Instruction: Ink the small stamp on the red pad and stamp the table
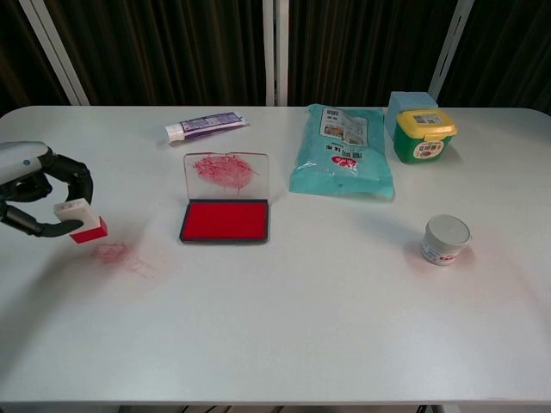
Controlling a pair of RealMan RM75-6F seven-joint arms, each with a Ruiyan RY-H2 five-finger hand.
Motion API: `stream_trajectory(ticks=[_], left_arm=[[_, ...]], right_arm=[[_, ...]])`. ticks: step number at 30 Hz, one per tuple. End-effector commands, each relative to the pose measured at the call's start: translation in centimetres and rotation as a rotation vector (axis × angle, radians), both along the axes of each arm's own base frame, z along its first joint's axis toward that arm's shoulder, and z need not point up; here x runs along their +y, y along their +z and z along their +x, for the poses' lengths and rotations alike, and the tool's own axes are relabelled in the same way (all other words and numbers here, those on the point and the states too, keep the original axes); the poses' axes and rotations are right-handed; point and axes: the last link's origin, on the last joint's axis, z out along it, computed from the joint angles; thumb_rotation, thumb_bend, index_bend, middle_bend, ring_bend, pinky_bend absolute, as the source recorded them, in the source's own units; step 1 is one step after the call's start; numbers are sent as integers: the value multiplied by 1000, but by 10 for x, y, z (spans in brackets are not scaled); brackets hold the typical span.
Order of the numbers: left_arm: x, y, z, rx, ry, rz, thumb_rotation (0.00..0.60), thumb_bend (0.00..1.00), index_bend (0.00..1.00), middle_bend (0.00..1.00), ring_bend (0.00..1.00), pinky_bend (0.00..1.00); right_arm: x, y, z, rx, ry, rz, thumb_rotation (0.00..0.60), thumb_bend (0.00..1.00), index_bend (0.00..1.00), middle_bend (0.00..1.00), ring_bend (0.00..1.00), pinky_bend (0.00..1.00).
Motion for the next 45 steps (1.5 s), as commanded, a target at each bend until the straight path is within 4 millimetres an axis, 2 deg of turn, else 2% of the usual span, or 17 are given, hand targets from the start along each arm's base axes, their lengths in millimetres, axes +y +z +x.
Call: stream_trajectory(ticks=[1, 10, 16, 22, 29, 32, 41, 45], left_arm=[[-5, -10, -6, -6, 0, -7, 600, 398, 634, 650, 988, 1000], [-1, -31, -8, 4, -11, -32, 600, 395, 632, 647, 987, 1000], [2, -37, -12, 25, -16, -26, 600, 395, 626, 640, 986, 1000], [4, -34, -14, 26, -21, -19, 600, 388, 589, 604, 984, 1000], [3, -32, -14, 28, -35, -31, 600, 306, 410, 512, 976, 1000], [3, -32, -14, 30, -39, -32, 600, 286, 371, 486, 975, 1000], [1, -26, -13, 30, -55, -19, 600, 272, 332, 439, 974, 1000], [0, -10, -13, 21, -70, 24, 600, 229, 309, 395, 968, 1000]], right_arm=[[0, 0, 1, 2, 2, -1, 600, 103, 0, 0, 0, 0], [3, 1, -2, 6, -17, -3, 600, 103, 0, 0, 0, 0], [2, 1, -2, 7, -20, -3, 600, 106, 0, 0, 0, 0], [0, -1, -3, 4, -23, 2, 600, 107, 0, 0, 0, 0], [0, -1, -4, 3, -23, 1, 600, 106, 0, 0, 0, 0], [1, 0, -5, 5, -26, -1, 600, 106, 0, 0, 0, 0], [0, 0, -5, 5, -25, -2, 600, 106, 0, 0, 0, 0], [1, 3, -5, 3, -25, -13, 600, 106, 0, 0, 0, 0]])
